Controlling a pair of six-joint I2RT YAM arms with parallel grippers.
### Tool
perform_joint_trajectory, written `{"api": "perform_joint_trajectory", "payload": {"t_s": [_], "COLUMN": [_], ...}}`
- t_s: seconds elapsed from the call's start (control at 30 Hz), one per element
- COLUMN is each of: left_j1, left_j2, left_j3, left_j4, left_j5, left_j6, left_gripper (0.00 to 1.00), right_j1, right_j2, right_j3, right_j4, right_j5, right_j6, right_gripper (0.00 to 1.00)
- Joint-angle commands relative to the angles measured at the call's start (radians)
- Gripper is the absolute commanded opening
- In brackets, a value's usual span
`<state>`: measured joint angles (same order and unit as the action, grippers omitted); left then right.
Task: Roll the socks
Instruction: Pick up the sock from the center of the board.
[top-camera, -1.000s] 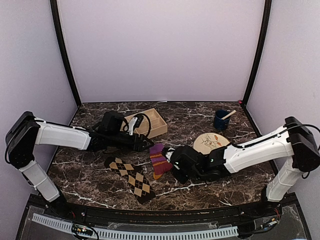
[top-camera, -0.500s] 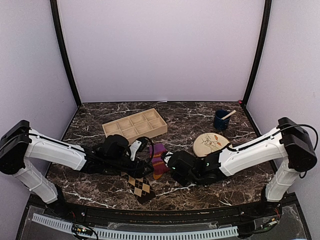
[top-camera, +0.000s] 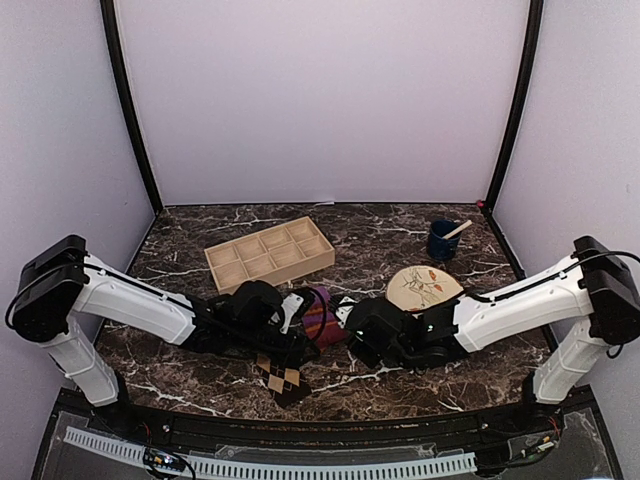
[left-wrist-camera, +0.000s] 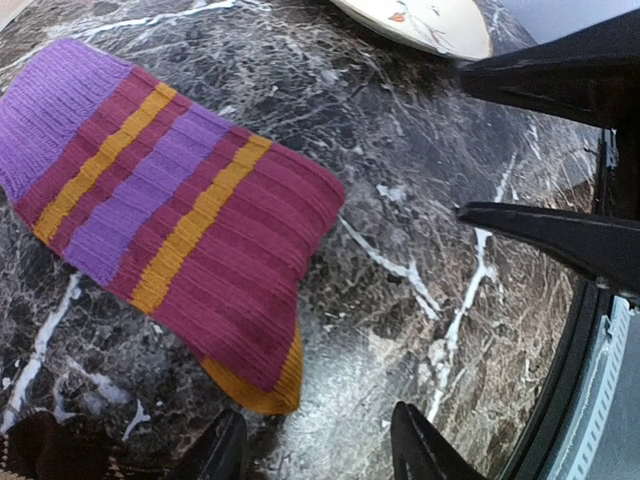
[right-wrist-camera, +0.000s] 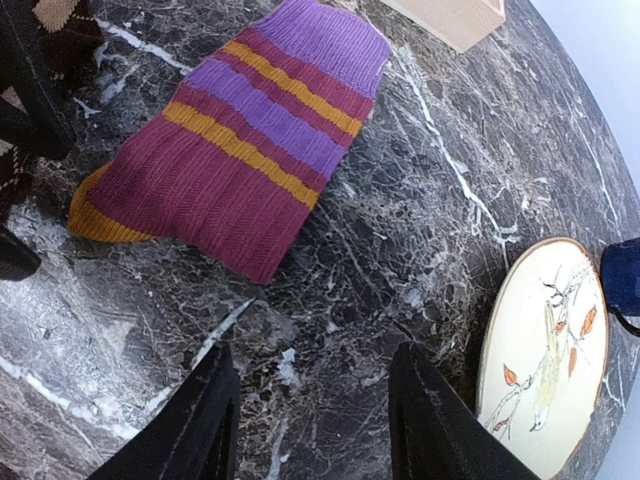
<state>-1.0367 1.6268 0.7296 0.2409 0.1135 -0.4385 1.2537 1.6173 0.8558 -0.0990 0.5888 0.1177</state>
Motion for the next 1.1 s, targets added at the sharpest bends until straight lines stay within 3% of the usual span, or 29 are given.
{"api": "perform_joint_trajectory", "payload": {"t_s": [0.0,0.63,1.07], "left_j1": [-0.003,-0.017,-0.026], "left_j2": [0.018,0.127,0.19], "left_j3": [0.04,0.105,0.158], "left_j4": [-0.055,-0.14,-0.206], "left_j5": [-0.064,-0.058,-0.041], "left_j6": [-0.04,-0.205,-0.263], "left_gripper": [0.52,0.47,0.23], "right_j1": [-0.002,-0.024,-0.03], "right_j2": [-0.066,-0.114,-0.12], "right_j3": [-0.026,-0.077,-0.088], "right_j4": [0.053,0.104,0.127], "right_j5": [0.018,0.009,0.016], "right_j6": [0.015,0.012,0.002], "right_gripper": [0.48,0.48,0.48]}}
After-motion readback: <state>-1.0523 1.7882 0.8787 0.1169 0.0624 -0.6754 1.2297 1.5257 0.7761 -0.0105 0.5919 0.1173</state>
